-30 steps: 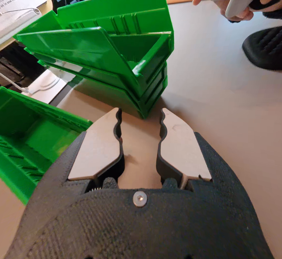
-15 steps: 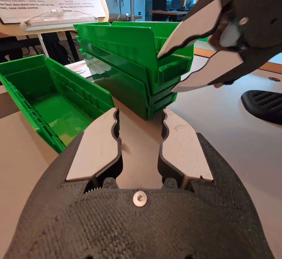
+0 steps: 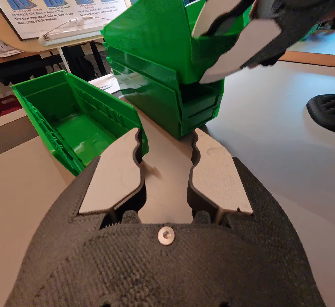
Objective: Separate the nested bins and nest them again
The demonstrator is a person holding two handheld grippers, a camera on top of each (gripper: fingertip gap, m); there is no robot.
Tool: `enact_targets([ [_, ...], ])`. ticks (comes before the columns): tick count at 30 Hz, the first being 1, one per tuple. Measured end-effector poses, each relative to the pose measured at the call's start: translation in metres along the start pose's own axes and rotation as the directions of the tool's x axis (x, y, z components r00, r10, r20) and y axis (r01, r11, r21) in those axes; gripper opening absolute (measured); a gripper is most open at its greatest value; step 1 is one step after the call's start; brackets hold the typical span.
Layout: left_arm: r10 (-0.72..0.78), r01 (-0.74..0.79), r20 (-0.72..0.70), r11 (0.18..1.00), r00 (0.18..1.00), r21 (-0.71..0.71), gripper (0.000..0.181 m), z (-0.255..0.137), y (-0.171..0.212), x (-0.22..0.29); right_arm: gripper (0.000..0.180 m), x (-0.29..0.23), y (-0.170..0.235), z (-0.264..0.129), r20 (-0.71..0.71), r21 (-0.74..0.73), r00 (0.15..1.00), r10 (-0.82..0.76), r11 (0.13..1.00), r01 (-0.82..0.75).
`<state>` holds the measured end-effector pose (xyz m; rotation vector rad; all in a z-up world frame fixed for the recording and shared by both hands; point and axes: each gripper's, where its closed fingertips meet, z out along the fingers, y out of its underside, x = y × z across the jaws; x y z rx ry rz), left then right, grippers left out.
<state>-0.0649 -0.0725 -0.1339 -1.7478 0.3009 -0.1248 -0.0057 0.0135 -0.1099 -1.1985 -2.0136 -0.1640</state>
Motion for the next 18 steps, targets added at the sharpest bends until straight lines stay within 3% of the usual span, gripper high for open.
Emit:
enact_targets([
  [7,-0.001,0.001,0.000,1.000,1.000,-0.023,0.052,0.004,0.008,-0.001,0.036,0.041,-0.011,-0.043,0.003,0.140,0.997,0.080,0.987,-0.080],
  [14,0.012,-0.012,-0.006,0.999,1.000,-0.030,0.052,0.006,0.010,0.001,0.035,0.078,-0.010,-0.087,-0.135,0.146,0.991,0.002,0.989,0.018],
  [18,0.010,-0.010,-0.003,1.000,1.000,-0.019,0.052,0.004,0.007,0.000,0.035,0.084,0.013,-0.106,-0.173,0.116,0.985,0.019,0.993,0.001],
])
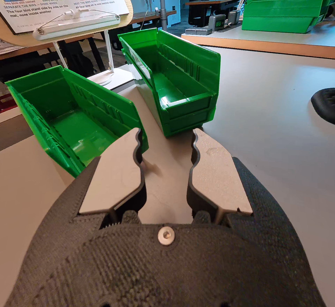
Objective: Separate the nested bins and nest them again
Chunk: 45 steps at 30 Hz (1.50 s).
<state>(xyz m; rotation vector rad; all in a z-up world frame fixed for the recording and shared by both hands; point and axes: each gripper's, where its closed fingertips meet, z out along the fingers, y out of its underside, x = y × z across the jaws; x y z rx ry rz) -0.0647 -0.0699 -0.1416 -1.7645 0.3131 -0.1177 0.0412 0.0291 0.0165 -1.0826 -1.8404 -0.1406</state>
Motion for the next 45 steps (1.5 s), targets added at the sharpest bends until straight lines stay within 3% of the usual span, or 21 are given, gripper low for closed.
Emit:
enact_targets([
  [12,0.019,-0.020,-0.013,0.999,1.000,-0.025,0.051,0.005,0.009,0.006,0.034,-0.097,0.190,0.056,0.089,-0.181,0.993,-0.074,0.979,0.090],
  [18,0.012,-0.012,-0.010,0.998,1.000,-0.054,0.051,0.009,0.017,0.005,0.036,-0.120,0.232,0.075,0.138,-0.162,0.987,-0.076,0.982,0.098],
  [22,0.015,-0.016,-0.009,0.998,1.000,-0.059,0.051,0.010,0.019,0.005,0.037,-0.114,0.261,0.081,0.098,-0.251,0.989,-0.115,0.958,0.136],
  [24,0.017,-0.018,-0.007,0.998,1.000,-0.058,0.051,0.009,0.019,0.005,0.048,-0.113,0.266,0.077,0.109,-0.281,0.992,-0.060,0.956,0.089],
  [28,0.014,-0.014,0.001,0.998,1.000,-0.054,0.050,0.009,0.018,0.003,0.051,-0.107,0.220,0.049,0.136,-0.256,0.985,0.103,0.965,-0.065],
  [35,0.027,-0.027,-0.001,0.998,1.000,-0.063,0.050,0.010,0.020,0.006,0.049,-0.108,0.061,0.021,0.177,0.012,0.980,0.094,0.995,-0.098],
  [40,0.043,-0.042,0.006,0.997,0.999,-0.060,0.050,0.009,0.019,0.004,0.047,-0.137,-0.014,0.064,0.209,0.033,0.978,-0.016,0.999,0.009],
  [45,0.042,-0.041,0.010,0.998,0.999,-0.048,0.050,0.007,0.016,0.000,0.044,-0.160,-0.018,0.123,0.212,-0.215,0.977,-0.008,0.975,0.054],
])
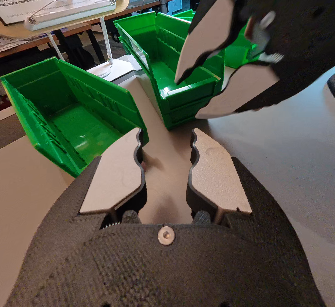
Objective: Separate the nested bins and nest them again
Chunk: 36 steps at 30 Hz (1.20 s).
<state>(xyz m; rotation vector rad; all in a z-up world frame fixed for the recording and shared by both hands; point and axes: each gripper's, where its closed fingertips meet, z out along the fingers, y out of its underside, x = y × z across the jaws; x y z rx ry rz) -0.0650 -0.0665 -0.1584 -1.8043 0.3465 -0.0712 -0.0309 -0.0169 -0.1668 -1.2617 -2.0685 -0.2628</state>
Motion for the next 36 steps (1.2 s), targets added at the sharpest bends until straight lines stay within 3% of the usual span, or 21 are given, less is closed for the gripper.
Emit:
enact_targets([
  [3,-0.002,0.002,0.001,1.000,1.000,0.012,0.050,-0.002,-0.003,-0.002,0.041,0.004,0.012,0.022,-0.040,-0.097,0.999,0.013,0.995,-0.017],
  [9,0.001,-0.001,-0.004,1.000,1.000,0.010,0.050,-0.002,-0.003,-0.001,0.029,0.000,0.034,0.012,0.004,-0.035,1.000,-0.018,0.999,0.018],
  [15,0.004,-0.005,-0.027,1.000,1.000,-0.028,0.050,0.004,0.007,0.006,0.028,-0.011,0.067,-0.008,0.098,-0.010,0.992,-0.082,0.996,0.084],
  [19,0.016,-0.018,-0.046,0.998,0.999,-0.055,0.050,0.008,0.013,0.013,0.038,-0.016,0.075,0.000,0.125,-0.054,0.987,-0.102,0.993,0.110],
  [24,0.039,-0.043,-0.072,0.997,0.997,-0.057,0.050,0.007,0.014,0.020,0.032,-0.016,0.066,0.001,0.182,0.007,0.981,-0.069,0.998,0.069],
  [31,0.048,-0.050,-0.185,0.999,0.981,-0.005,0.048,0.013,0.000,0.050,0.031,-0.027,0.034,-0.027,0.261,0.124,0.962,-0.082,0.991,0.051],
  [34,0.046,-0.048,-0.232,0.999,0.972,-0.004,0.037,0.016,-0.005,0.064,0.032,-0.033,0.020,-0.037,0.276,0.161,0.955,-0.108,0.985,0.065],
  [36,0.058,-0.059,-0.205,0.998,0.977,0.003,0.019,0.016,-0.004,0.062,0.032,-0.036,0.020,-0.039,0.281,0.159,0.949,-0.141,0.982,0.099],
])
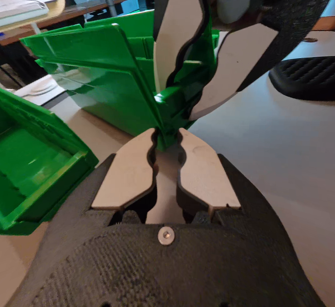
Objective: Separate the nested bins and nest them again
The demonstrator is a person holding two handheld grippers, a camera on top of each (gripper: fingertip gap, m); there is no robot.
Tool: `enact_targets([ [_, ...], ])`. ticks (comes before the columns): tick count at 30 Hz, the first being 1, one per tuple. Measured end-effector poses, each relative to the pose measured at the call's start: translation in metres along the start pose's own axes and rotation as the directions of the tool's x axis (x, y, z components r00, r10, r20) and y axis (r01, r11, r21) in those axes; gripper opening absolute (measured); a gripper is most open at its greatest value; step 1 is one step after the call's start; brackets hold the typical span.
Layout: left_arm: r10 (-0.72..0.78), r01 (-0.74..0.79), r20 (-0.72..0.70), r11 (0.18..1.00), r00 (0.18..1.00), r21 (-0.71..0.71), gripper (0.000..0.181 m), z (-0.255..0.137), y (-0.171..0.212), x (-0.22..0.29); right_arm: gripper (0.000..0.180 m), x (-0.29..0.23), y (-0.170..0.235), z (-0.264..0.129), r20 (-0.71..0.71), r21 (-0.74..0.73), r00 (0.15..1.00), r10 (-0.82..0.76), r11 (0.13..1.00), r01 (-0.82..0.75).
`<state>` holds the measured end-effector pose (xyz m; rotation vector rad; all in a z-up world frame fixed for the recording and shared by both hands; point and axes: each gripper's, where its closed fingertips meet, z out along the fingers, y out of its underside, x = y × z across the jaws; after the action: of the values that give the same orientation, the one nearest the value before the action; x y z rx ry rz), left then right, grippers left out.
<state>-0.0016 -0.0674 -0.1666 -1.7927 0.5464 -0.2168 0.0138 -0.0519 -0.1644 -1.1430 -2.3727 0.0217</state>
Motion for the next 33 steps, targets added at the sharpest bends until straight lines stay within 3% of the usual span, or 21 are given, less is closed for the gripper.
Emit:
enact_targets([
  [6,-0.131,0.130,-0.053,0.991,0.990,-0.036,0.009,0.000,0.001,0.002,0.032,0.001,-0.001,-0.001,0.005,0.022,1.000,-0.007,1.000,0.007],
  [18,-0.169,0.150,-0.144,0.980,0.975,-0.130,0.004,0.009,0.012,0.023,0.027,-0.002,0.008,-0.009,0.088,0.009,0.993,-0.079,0.997,0.078],
  [25,-0.210,0.192,-0.168,0.975,0.963,-0.116,0.005,0.008,0.004,0.021,0.027,0.005,0.005,-0.016,0.065,0.028,0.992,-0.105,0.994,0.104],
  [33,-0.146,0.132,-0.170,0.987,0.975,-0.088,0.006,0.009,0.007,0.023,0.029,0.001,0.011,-0.012,-0.056,0.062,0.994,-0.091,0.994,0.094],
])
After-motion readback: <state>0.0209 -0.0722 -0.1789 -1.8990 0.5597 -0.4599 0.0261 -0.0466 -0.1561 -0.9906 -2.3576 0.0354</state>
